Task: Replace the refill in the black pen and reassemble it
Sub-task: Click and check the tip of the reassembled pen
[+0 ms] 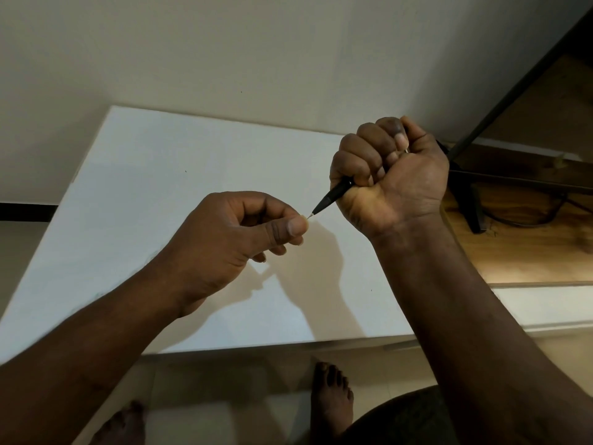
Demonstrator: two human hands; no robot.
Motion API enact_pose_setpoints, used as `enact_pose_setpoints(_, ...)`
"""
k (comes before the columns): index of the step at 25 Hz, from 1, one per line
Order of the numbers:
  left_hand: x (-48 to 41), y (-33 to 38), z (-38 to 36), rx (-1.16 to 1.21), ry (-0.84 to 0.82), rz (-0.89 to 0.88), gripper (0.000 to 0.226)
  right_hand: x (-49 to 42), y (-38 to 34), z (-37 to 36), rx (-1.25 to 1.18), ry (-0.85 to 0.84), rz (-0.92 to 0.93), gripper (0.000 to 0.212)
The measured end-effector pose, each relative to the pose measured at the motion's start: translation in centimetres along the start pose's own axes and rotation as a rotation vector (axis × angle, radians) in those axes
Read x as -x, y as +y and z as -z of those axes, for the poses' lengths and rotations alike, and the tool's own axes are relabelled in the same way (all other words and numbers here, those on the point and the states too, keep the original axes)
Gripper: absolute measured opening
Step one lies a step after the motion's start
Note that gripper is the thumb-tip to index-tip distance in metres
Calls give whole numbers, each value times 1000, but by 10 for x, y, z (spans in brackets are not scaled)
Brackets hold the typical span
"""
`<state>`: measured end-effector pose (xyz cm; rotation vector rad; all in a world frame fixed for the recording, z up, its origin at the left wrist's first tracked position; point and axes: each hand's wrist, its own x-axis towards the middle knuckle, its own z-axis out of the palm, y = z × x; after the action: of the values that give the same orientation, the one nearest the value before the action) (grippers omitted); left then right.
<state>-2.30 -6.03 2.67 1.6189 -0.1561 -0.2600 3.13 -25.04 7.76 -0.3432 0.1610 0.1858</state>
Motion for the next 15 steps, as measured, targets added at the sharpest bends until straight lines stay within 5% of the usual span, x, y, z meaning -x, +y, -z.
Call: enact_pose_setpoints(15, 1, 1, 1, -26, 6, -6, 36, 0, 0, -1, -10, 0, 23, 50)
